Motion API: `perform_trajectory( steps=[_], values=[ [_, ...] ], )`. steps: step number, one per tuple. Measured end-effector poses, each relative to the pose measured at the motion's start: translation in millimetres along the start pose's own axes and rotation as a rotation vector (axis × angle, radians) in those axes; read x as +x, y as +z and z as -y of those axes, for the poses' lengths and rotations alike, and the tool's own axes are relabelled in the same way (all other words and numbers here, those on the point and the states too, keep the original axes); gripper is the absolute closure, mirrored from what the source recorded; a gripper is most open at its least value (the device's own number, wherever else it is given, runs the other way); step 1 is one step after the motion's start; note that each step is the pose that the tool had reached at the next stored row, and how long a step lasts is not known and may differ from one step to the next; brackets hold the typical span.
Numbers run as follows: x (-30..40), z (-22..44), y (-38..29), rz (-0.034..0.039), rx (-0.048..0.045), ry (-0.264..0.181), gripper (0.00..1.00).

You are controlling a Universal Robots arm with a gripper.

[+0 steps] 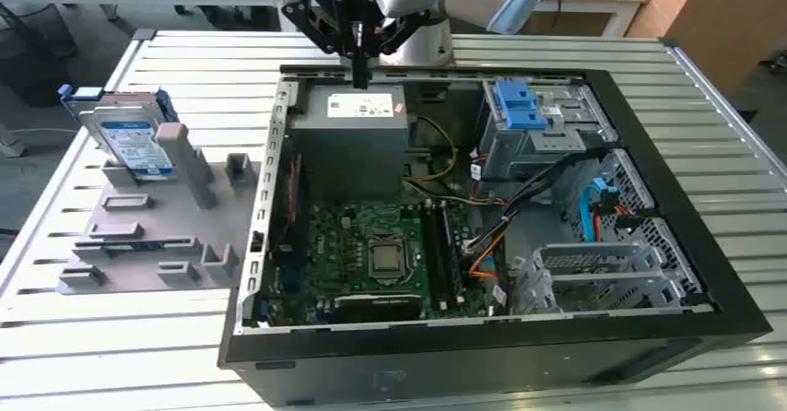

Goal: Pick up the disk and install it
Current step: 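Reach for the disk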

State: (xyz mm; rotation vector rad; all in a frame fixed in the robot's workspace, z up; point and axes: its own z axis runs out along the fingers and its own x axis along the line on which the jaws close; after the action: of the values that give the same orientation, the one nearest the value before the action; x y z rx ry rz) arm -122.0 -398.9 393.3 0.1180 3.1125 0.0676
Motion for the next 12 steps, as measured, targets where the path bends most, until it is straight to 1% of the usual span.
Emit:
perform_trajectory(
  steps=[12],
  values=[
    [1.8, 0.1, 0.0, 0.0000, 0.0000, 0.000, 0.89]
  ],
)
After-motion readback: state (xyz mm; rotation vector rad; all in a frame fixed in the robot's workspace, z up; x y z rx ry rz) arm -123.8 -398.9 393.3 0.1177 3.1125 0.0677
